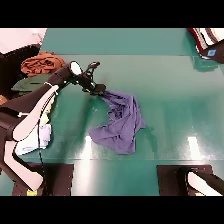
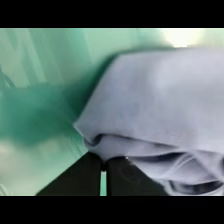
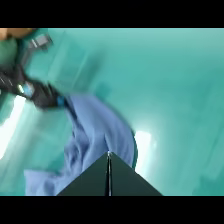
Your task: Fold the shirts.
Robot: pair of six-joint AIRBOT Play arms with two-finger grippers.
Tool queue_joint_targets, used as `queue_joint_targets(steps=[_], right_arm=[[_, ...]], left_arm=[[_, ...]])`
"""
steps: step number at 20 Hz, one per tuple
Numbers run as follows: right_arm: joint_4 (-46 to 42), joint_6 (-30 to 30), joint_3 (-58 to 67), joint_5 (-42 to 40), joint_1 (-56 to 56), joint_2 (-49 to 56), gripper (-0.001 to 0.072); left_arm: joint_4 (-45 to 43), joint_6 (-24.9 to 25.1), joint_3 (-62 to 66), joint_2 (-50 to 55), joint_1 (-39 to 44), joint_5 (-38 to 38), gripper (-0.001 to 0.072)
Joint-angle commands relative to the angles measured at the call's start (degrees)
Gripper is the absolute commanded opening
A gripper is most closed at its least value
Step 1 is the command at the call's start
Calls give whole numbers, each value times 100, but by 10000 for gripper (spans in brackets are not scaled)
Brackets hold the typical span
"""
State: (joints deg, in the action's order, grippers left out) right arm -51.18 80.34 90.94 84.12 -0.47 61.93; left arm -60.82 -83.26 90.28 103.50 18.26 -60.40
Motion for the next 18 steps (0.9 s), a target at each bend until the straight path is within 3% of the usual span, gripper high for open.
queue_joint_targets(steps=[1,4,6,9,13,16,18], right_arm=[[-4,57,-1051,87,11,-70,17],[17,70,-2994,-684,304,-505,29],[76,70,-4284,-1325,820,-603,435],[719,63,-5497,-2522,1926,-256,451],[1228,-173,-5396,-3716,3158,767,451],[1202,-184,-4662,-3845,3545,1576,446],[1198,-304,-4280,-3674,3587,2041,342]], left_arm=[[-321,-44,319,-275,-306,-13,24],[-651,63,387,-898,-704,-66,24],[-815,146,387,-1156,-837,-225,25],[-922,140,387,-1252,-841,-334,25],[-933,125,387,-1250,-826,-387,25],[-977,125,387,-1250,-826,-422,25],[-1008,125,387,-1250,-826,-450,25]])
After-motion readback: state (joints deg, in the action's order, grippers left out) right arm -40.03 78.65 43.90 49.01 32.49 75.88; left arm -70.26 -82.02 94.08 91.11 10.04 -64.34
